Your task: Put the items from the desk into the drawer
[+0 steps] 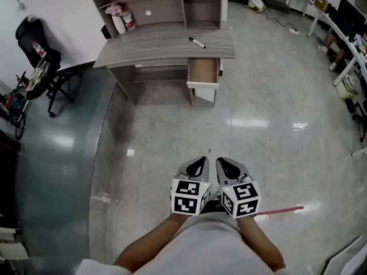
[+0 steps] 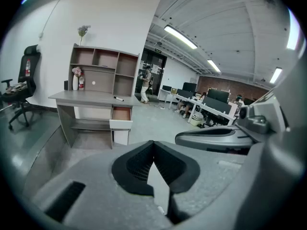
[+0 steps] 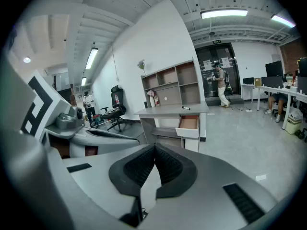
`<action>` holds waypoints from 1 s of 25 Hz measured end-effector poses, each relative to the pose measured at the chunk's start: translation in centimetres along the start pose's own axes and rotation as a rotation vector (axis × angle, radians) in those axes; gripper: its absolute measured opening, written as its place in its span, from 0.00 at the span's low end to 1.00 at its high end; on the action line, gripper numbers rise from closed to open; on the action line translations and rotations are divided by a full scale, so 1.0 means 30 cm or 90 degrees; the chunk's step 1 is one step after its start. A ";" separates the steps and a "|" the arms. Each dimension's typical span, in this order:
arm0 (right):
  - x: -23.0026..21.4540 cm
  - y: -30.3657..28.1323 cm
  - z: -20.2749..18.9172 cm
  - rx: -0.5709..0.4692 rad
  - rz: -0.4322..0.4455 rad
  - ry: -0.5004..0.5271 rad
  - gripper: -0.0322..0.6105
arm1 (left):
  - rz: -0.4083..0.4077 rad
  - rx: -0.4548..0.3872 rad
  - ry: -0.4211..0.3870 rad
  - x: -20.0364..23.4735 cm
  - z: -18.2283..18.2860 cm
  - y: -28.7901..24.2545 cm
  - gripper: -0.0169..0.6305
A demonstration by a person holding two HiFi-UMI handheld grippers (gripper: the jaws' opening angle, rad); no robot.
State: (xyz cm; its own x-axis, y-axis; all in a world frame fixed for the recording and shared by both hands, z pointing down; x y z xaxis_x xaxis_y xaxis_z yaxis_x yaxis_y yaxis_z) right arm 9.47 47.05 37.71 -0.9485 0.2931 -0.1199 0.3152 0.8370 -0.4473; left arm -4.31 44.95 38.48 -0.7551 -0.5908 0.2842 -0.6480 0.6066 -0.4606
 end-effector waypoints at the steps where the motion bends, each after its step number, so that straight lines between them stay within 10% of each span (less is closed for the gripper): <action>1: 0.003 -0.006 0.007 -0.002 0.000 -0.001 0.05 | 0.000 -0.001 0.000 0.007 0.005 0.004 0.03; 25: -0.151 -0.230 0.098 0.017 0.039 -0.019 0.05 | 0.022 0.012 0.010 0.124 0.119 -0.182 0.03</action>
State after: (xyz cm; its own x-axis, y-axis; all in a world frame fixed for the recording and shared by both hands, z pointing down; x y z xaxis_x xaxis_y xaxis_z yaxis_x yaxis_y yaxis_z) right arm 11.50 38.58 38.72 -0.9283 0.3286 -0.1738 0.3716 0.8054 -0.4618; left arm -3.24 37.55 39.06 -0.7786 -0.5612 0.2807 -0.6194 0.6160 -0.4867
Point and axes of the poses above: the fingertips, and each gripper's own axes: y backward along the fingers, x to its left, z out of its top, the point moved 10 cm from there along y, backward along the fingers, and after that the axes turned 7 degrees about -z, right-handed, at the moved point
